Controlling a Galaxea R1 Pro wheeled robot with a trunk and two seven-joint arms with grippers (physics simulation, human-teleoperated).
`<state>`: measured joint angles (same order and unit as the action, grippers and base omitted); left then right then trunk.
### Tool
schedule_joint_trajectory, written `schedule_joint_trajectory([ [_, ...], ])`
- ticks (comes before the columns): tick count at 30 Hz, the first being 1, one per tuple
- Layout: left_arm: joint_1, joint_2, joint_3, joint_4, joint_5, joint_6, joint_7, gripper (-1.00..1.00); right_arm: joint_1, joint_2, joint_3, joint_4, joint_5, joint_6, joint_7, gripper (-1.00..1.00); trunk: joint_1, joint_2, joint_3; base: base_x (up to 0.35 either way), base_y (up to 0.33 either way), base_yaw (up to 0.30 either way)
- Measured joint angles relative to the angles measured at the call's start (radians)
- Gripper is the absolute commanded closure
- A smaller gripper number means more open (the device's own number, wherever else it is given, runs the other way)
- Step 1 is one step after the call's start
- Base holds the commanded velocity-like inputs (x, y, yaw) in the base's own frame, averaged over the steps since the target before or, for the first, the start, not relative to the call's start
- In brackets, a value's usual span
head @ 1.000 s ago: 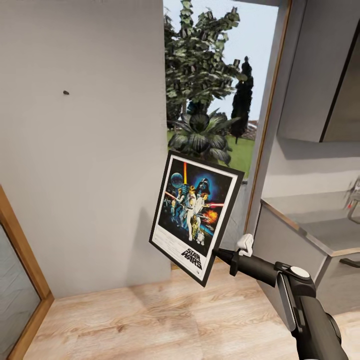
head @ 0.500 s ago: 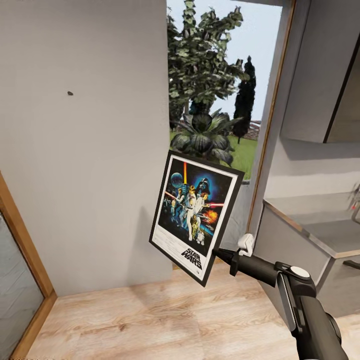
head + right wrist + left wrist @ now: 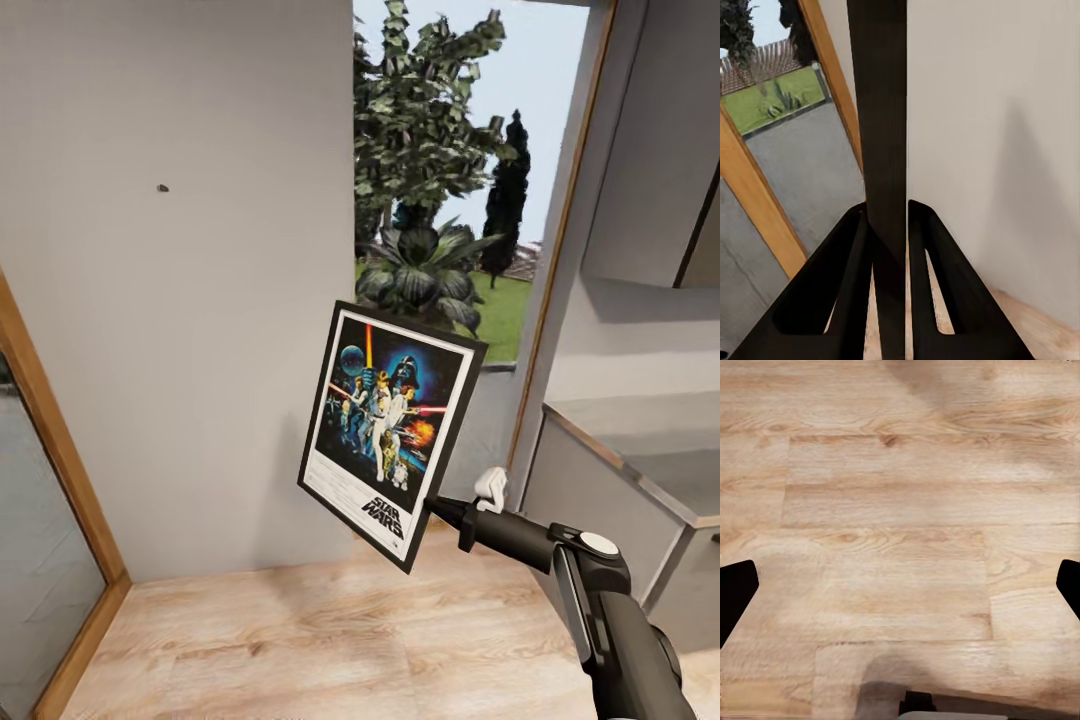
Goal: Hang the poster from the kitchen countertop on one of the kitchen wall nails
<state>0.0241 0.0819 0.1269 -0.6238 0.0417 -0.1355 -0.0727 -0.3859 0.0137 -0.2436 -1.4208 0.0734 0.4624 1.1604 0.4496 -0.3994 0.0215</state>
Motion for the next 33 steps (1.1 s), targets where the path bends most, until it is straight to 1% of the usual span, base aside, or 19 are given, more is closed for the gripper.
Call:
schedule_joint_trajectory([
  [7, 0.001, 0.000, 0.000, 0.000, 0.000, 0.000, 0.000, -1.00, 0.000, 0.000, 0.004, 0.000, 0.002, 0.002, 0.000, 1.00, 0.000, 0.000, 0.000, 0.000, 0.000, 0.285],
  [10, 0.000, 0.000, 0.000, 0.000, 0.000, 0.000, 0.000, -1.00, 0.000, 0.000, 0.005, 0.000, 0.002, 0.002, 0.000, 1.00, 0.000, 0.000, 0.000, 0.000, 0.000, 0.184],
  [20, 0.000, 0.000, 0.000, 0.000, 0.000, 0.000, 0.000, -1.00, 0.000, 0.000, 0.005, -0.003, 0.000, 0.001, 0.001, 1.00, 0.000, 0.000, 0.000, 0.000, 0.003, 0.025],
  [28, 0.000, 0.000, 0.000, 0.000, 0.000, 0.002, 0.001, -1.00, 0.000, 0.000, 0.005, -0.003, 0.000, 0.000, 0.000, 1.00, 0.000, 0.000, 0.000, 0.000, 0.223, 0.006],
  [33, 0.000, 0.000, 0.000, 0.000, 0.000, 0.001, 0.001, -1.00, 0.000, 0.001, 0.007, -0.003, 0.002, 0.001, -0.001, 1.00, 0.000, 0.000, 0.000, 0.000, 0.100, 0.208],
])
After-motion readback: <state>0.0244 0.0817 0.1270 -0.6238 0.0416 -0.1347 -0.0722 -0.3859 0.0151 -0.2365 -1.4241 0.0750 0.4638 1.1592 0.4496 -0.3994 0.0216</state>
